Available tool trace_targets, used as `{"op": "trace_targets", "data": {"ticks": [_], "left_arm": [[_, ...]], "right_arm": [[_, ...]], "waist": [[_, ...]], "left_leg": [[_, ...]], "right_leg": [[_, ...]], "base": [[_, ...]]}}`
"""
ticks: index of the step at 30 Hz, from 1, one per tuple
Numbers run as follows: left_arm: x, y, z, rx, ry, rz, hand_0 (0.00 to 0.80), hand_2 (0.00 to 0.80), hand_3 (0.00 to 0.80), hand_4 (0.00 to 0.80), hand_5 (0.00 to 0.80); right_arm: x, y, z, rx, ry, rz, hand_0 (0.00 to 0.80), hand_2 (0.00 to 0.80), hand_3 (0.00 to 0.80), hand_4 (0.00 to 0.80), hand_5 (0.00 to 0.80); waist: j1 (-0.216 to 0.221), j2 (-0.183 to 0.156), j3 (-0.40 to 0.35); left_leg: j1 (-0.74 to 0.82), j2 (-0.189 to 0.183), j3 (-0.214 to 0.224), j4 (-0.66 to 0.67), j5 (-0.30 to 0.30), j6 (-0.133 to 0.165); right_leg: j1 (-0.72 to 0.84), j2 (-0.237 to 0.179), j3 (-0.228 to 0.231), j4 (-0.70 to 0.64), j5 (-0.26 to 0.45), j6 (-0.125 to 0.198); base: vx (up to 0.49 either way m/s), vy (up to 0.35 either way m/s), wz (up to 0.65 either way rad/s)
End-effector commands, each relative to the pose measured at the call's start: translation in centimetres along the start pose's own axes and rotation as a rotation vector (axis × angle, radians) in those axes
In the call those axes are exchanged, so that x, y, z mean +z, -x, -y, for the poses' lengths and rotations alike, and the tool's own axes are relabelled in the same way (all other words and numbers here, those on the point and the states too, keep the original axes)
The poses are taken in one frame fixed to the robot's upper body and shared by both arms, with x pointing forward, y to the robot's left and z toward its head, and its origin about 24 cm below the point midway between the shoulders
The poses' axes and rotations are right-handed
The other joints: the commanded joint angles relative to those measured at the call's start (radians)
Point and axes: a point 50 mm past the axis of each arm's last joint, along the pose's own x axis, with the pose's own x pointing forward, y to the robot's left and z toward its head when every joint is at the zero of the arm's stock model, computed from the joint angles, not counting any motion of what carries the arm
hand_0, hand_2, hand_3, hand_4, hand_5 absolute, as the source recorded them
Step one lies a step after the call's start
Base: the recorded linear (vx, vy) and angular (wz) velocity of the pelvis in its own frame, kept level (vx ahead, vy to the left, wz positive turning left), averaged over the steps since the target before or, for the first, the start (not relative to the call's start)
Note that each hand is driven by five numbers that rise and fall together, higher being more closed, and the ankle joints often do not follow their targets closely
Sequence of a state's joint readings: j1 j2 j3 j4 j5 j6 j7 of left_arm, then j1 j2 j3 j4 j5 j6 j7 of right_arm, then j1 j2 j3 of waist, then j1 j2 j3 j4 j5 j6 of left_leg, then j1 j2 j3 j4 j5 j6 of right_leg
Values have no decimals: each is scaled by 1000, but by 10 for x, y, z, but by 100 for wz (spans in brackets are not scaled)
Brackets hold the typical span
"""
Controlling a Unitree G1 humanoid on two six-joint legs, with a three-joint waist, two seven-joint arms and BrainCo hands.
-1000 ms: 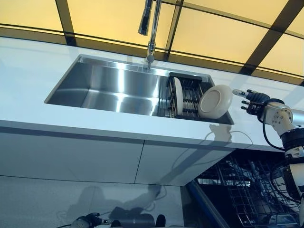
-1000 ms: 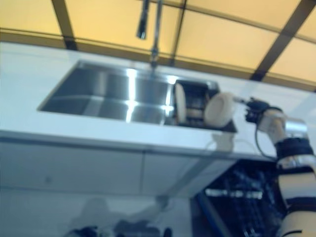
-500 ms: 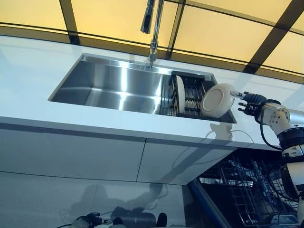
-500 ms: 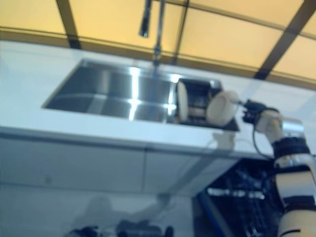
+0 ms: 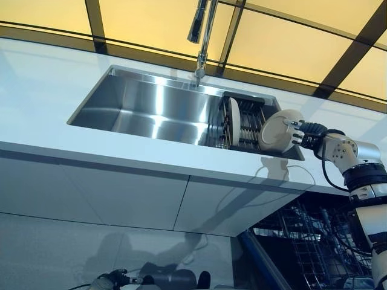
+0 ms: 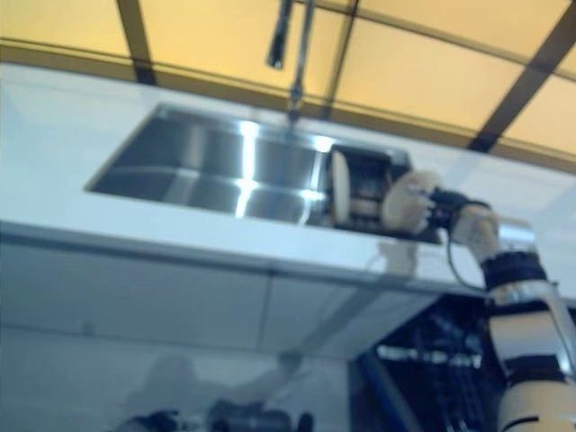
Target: Take plates into dishwasher
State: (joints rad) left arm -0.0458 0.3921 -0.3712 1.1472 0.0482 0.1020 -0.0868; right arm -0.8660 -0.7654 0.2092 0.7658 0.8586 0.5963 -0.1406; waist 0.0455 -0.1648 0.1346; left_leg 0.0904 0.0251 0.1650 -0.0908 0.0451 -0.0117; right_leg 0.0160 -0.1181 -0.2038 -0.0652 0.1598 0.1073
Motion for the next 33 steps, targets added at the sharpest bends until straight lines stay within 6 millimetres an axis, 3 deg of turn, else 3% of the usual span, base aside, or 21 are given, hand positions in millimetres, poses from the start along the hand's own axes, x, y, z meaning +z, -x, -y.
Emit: {"op": "trace_targets", "data": {"ticks": [1, 12, 33], "left_arm": [[16, -1, -2, 1, -77, 29, 0, 0, 0, 0, 0], [15, -2, -2, 1, -80, 28, 0, 0, 0, 0, 0], [10, -1, -2, 2, -74, 22, 0, 0, 0, 0, 0]], "right_arm": [[58, 15, -5, 0, -29, 150, 0, 0, 0, 0, 0], [60, 16, 5, -66, -61, 164, 0, 0, 0, 0, 0], [99, 41, 30, -181, -52, 368, 0, 0, 0, 0, 0]], "waist": [[45, 39, -2], [48, 42, 4], [27, 39, -3]], "left_leg": [[-11, -25, -43, 3, -59, 23], [-12, -26, -49, 3, -60, 23], [-5, -22, -37, 3, -66, 20]], "right_leg": [[0, -64, -7, 123, -38, 72], [-5, -68, -9, 129, -31, 75], [-4, -60, 2, 130, -38, 79]], "base": [[0, 0, 0], [2, -1, 0], [1, 0, 0]]}}
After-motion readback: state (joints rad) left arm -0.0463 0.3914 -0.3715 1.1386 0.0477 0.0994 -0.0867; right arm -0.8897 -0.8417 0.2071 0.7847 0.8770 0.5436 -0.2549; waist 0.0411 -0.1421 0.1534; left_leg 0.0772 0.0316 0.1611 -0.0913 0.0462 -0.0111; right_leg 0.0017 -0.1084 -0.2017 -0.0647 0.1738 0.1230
